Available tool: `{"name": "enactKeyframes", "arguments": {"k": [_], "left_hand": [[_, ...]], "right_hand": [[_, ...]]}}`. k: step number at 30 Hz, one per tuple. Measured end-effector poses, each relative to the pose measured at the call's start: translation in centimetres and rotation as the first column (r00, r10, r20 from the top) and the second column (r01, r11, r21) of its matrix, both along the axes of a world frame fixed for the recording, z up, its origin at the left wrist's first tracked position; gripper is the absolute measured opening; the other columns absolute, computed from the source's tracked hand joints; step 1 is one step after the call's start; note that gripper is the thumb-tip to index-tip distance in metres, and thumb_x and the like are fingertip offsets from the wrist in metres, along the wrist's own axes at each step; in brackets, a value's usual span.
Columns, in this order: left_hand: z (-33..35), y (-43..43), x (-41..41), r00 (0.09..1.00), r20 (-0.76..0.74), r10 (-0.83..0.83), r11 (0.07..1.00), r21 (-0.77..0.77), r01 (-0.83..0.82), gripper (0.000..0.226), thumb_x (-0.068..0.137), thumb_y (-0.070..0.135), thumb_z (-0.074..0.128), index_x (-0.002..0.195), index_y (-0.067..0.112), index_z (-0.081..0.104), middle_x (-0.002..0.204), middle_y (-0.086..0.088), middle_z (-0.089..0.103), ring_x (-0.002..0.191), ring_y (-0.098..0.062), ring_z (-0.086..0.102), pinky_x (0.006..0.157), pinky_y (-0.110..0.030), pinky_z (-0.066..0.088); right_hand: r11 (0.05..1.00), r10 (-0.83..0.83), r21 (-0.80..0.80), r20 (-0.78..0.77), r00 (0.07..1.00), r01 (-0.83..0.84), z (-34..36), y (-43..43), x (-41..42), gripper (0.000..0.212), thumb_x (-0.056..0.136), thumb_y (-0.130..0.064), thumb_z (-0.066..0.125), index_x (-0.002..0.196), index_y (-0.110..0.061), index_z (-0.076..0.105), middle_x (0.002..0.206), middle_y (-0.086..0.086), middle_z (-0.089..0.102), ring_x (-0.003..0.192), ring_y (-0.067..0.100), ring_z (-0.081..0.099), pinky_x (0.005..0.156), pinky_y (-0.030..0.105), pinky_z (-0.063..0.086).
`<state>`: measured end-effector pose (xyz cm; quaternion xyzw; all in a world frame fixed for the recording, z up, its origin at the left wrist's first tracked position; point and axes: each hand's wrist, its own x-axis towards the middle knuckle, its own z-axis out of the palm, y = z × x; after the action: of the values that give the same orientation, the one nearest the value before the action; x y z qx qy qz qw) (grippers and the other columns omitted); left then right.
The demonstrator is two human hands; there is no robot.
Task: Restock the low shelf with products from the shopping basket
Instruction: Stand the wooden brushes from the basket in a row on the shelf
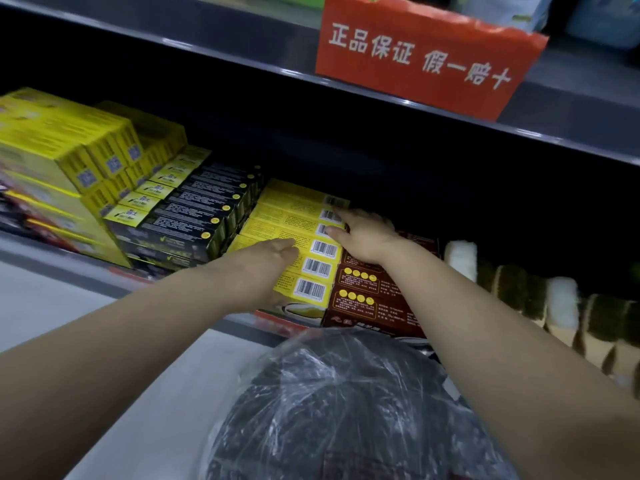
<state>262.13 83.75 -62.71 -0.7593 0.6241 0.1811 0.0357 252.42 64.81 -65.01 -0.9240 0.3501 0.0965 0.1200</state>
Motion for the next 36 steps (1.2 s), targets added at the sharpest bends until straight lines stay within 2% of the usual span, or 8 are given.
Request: {"name": "enactKeyframes", "arguments": {"k": [5, 8, 12, 17, 23, 28, 32, 36], "left_hand": [[1.3, 2.1, 0.5, 0.998, -0.054, -0.026, 0.992, -0.127, 0.019, 0.076, 0.09, 0.036, 0.059, 0.15, 0.02, 0.015, 0.158, 0.005, 0.012, 0.142, -0.011, 0.019, 0.109, -0.018, 0.016], [3.4, 5.2, 3.1, 0.998, -0.06, 0.026, 0.965, -0.258, -0.041, 0.065, 0.089, 0.031, 0.061, 0.145, 0.025, 0.03, 0.149, 0.008, 0.032, 0.133, -0.009, 0.034, 0.107, -0.019, 0.024], [4.4, 9.6, 7.0, 0.971, 0.013, 0.24, 0.908, -0.356, -0.22, 0.063, 0.086, 0.023, 0.066, 0.142, 0.022, 0.037, 0.144, 0.001, 0.041, 0.131, -0.016, 0.039, 0.108, -0.029, 0.031], [2.7, 10.6, 10.1, 0.894, 0.236, 0.382, 0.899, -0.321, -0.299, 0.064, 0.081, 0.013, 0.071, 0.138, 0.013, 0.042, 0.142, -0.008, 0.045, 0.12, -0.027, 0.052, 0.096, -0.036, 0.045], [1.1, 10.0, 12.1, 0.868, 0.308, 0.391, 0.884, -0.39, -0.26, 0.044, 0.076, 0.001, 0.069, 0.117, 0.01, 0.057, 0.118, -0.008, 0.061, 0.105, -0.026, 0.057, 0.082, -0.04, 0.054], [-0.1, 9.9, 12.8, 0.861, 0.371, 0.349, 0.888, -0.425, -0.177, 0.047, 0.076, -0.003, 0.067, 0.119, 0.009, 0.055, 0.121, -0.008, 0.06, 0.105, -0.027, 0.056, 0.081, -0.04, 0.054], [-0.1, 10.4, 12.4, 0.864, 0.389, 0.318, 0.891, -0.435, -0.132, 0.053, 0.081, 0.0, 0.062, 0.131, 0.01, 0.048, 0.135, -0.007, 0.051, 0.116, -0.026, 0.051, 0.093, -0.037, 0.048], [2.2, 12.2, 12.6, 0.936, 0.246, 0.252, 0.795, -0.604, -0.056, 0.039, 0.086, 0.007, 0.063, 0.124, 0.006, 0.057, 0.124, -0.012, 0.06, 0.113, -0.031, 0.055, 0.095, -0.042, 0.047]], "right_hand": [[0.995, 0.009, -0.095, 0.217, 0.976, 0.012, 1.4, 3.9, 0.8, 0.058, 0.096, -0.049, 0.038, 0.146, -0.022, 0.027, 0.153, 0.009, 0.024, 0.136, 0.034, 0.025, 0.111, 0.042, 0.022], [0.972, -0.019, 0.219, 0.417, 0.909, -0.081, 2.2, 8.2, 1.8, 0.058, 0.094, -0.042, 0.047, 0.145, -0.019, 0.028, 0.151, 0.007, 0.027, 0.138, 0.025, 0.027, 0.109, 0.034, 0.027], [0.783, -0.19, 0.606, 0.449, 0.873, -0.141, 3.4, 13.0, 3.8, 0.077, 0.084, -0.032, 0.067, 0.145, -0.016, 0.024, 0.148, 0.007, 0.035, 0.131, 0.02, 0.041, 0.1, 0.033, 0.041], [0.817, -0.22, 0.57, 0.455, 0.863, -0.093, 2.5, 16.9, 6.3, 0.06, 0.081, -0.019, 0.071, 0.131, -0.011, 0.039, 0.13, 0.007, 0.053, 0.118, 0.025, 0.052, 0.098, 0.038, 0.044], [0.856, -0.265, 0.517, 0.484, 0.834, -0.028, 2.1, 18.2, 7.1, 0.042, 0.087, -0.015, 0.062, 0.126, -0.011, 0.045, 0.125, 0.009, 0.055, 0.11, 0.026, 0.054, 0.092, 0.032, 0.045], [0.851, -0.364, 0.523, 0.532, 0.765, 0.041, 1.8, 17.8, 6.9, 0.073, 0.082, -0.02, 0.07, 0.141, -0.012, 0.028, 0.138, 0.007, 0.039, 0.121, 0.024, 0.047, 0.104, 0.04, 0.041], [0.812, -0.379, 0.584, 0.504, 0.776, 0.017, 1.9, 17.9, 7.3, 0.071, 0.083, -0.02, 0.069, 0.142, -0.016, 0.029, 0.136, 0.008, 0.046, 0.12, 0.024, 0.049, 0.1, 0.044, 0.045], [0.876, -0.344, 0.481, 0.591, 0.73, 0.024, 2.8, 18.4, 6.8, 0.075, 0.081, -0.022, 0.07, 0.142, -0.015, 0.026, 0.139, 0.005, 0.031, 0.128, 0.021, 0.036, 0.109, 0.033, 0.032]]}}
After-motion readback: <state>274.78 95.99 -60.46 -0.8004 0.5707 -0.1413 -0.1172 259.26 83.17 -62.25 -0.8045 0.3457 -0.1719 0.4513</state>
